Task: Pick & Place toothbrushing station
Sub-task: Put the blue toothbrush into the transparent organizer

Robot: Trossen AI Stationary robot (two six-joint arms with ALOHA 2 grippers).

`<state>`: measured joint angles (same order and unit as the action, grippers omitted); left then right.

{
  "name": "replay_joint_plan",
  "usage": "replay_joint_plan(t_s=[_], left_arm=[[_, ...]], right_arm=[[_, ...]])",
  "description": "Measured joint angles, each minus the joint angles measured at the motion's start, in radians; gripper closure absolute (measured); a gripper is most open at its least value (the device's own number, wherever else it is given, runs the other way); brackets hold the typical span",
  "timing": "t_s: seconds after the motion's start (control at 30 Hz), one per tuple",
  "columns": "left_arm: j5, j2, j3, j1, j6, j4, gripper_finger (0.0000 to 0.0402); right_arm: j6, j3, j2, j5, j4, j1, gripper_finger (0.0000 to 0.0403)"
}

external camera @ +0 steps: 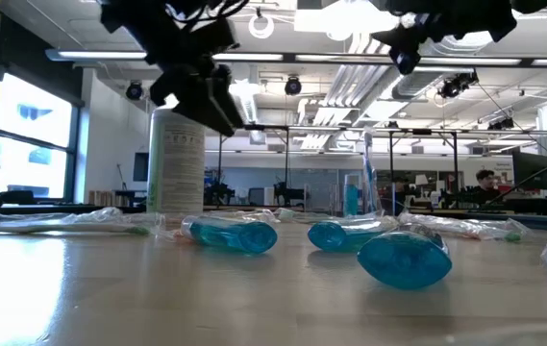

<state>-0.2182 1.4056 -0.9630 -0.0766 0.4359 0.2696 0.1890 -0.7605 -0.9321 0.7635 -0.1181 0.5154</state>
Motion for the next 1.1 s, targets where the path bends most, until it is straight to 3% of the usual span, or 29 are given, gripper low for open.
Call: replay_joint_plan(t_s=[0.17,0.63,0.83,1.1], left_arm=[[0.011,0.068,-0.05,-0.062,0.076,0.035,0.0126],[0.241,0.207,-0.065,-0.281,0.178,0.023,0.0126],[0.262,0.261,-0.065,-0.283,0.276,-0.026,0.0126],[0.262,0.355,-0.077,-0.285,0.282,-0.082,0.0126]], right_arm=[[-0.034,0.0,-0.008,-0.092,-0.03,-0.168,0.0199],[0.019,0.0,-0.029,-0.547,-0.065,-0.492,0.0199],[0.069,0.0,-0.101,-0.648,-0.051,-0.585,0.0199],[0.129,0.0,-0.232,-0.748,0.057,-0.663,0.0199]])
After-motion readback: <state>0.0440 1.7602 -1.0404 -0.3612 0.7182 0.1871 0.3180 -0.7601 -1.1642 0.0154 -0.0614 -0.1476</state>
